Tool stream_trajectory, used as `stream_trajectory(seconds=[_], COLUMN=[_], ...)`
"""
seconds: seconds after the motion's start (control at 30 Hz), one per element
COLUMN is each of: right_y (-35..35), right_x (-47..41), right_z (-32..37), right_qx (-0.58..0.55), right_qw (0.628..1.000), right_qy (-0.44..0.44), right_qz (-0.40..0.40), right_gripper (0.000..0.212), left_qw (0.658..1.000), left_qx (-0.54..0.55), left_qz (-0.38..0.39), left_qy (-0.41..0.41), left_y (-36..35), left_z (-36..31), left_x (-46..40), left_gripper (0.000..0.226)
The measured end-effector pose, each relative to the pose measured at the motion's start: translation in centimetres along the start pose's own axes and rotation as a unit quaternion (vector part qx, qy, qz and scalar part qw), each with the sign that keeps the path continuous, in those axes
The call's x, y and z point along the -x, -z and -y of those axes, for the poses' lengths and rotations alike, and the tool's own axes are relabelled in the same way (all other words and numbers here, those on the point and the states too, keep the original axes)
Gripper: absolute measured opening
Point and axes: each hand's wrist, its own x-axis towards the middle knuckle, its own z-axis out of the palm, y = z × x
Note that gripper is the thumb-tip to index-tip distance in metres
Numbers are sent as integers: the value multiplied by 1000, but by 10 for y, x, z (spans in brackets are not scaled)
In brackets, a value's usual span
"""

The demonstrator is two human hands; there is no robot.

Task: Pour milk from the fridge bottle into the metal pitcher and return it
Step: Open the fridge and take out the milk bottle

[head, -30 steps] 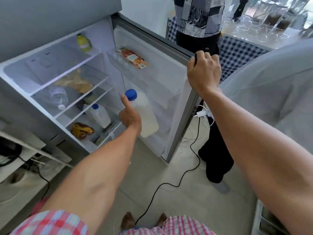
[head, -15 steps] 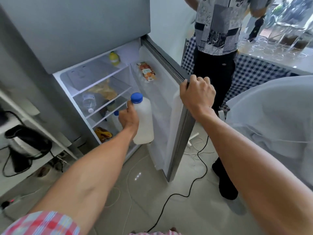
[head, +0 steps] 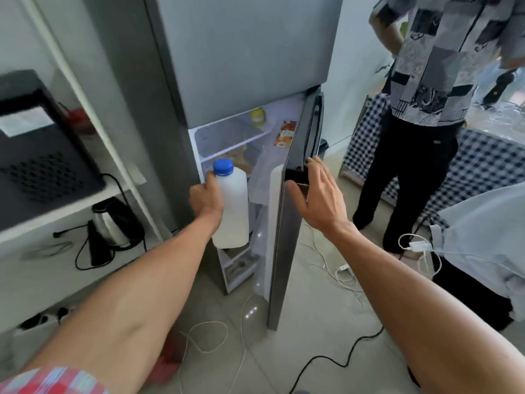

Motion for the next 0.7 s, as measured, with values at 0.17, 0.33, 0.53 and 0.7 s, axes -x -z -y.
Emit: stream_trajectory(seconds=[0.17, 0.33, 0.53, 0.7], right_y=[-33, -61, -97, -118], right_x=[-30, -60, -87, -105], right_z=[26, 48, 69, 81], right_qx=[9, 24, 23, 41], right_qw=[996, 989, 981, 972], right_qy=[83, 122, 149, 149], right_qz=[39, 78, 119, 176], right_gripper=[56, 54, 50, 58], left_qw=[999, 995, 991, 987], left_qx=[18, 34, 31, 36], left_qz=[-48, -89, -129, -156], left_qy=[12, 30, 30, 28], left_y=[24, 40, 57, 67], left_z=[-13, -16, -19, -20], left_x=[-15, -28, -40, -44], left_gripper=[60, 57, 53, 52])
